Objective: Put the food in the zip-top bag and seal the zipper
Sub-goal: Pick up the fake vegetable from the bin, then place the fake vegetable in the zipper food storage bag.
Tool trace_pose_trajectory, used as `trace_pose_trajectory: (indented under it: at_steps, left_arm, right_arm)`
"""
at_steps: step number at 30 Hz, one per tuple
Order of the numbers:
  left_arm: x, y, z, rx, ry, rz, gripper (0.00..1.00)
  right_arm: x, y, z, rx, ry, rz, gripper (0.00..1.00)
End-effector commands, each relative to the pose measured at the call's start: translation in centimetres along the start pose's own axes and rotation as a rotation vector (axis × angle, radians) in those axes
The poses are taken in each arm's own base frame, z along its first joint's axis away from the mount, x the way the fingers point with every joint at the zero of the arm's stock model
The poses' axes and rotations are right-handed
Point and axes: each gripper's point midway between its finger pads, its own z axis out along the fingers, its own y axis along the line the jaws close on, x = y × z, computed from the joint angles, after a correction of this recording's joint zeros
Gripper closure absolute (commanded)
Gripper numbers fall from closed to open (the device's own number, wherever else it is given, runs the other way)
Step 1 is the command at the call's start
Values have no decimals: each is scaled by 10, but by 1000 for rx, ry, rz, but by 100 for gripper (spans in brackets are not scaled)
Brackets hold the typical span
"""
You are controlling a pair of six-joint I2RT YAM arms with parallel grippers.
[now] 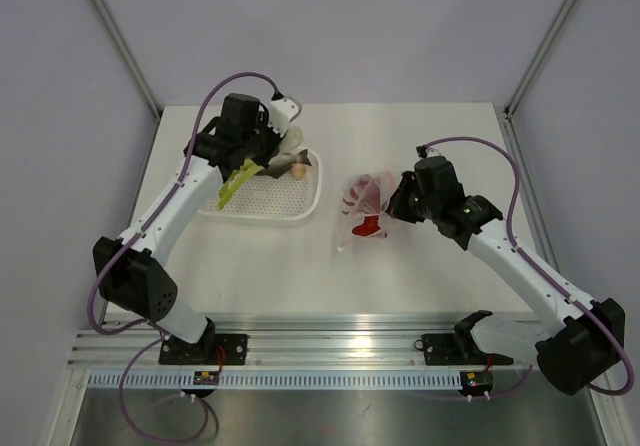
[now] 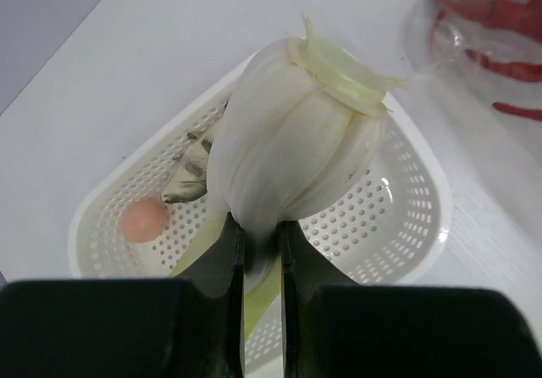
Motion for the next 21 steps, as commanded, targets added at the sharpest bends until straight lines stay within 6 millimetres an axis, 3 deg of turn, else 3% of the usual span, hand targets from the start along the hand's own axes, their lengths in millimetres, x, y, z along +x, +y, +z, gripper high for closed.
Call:
trace_pose_trajectory:
  at_steps: [1,4,7,8,9,11,12,15,16,21]
  left_arm:
    - [-51,3,-43,-29,-162,-159,100]
    - [-73,1,-69,-22,-262,-223,100]
    - [-97,-18,-103,74,-418,-195,100]
    - [-96,-30,-108,127,-444,-205,100]
    - [-115,-29,-138,114,-565,-189,100]
    - [-136,-35,-168,142,-716,-172,100]
    - [-136,-41,-191,145,-784,-158,100]
    - [-145,-61,-226,238,-942,-147,100]
    - [-151,-68,-248,268,-1012,-128,100]
    - [-163,-105,-292,520,-1156,-120,100]
  right_arm:
    - [-18,17,-1,-57,-50,23,100]
    - [-20,21,4,-69,-53,45,100]
    - [-23,27,8,-77,-40,61,100]
    - [-24,29,8,-78,-37,63,100]
    - [-27,33,7,-87,-41,68,100]
    - [-31,38,6,-98,-45,71,100]
    - [-33,40,5,-103,-49,72,100]
    - [-41,45,2,-103,-57,73,100]
    - [-43,46,2,-96,-58,76,100]
    - [-63,63,-7,-99,-57,75,100]
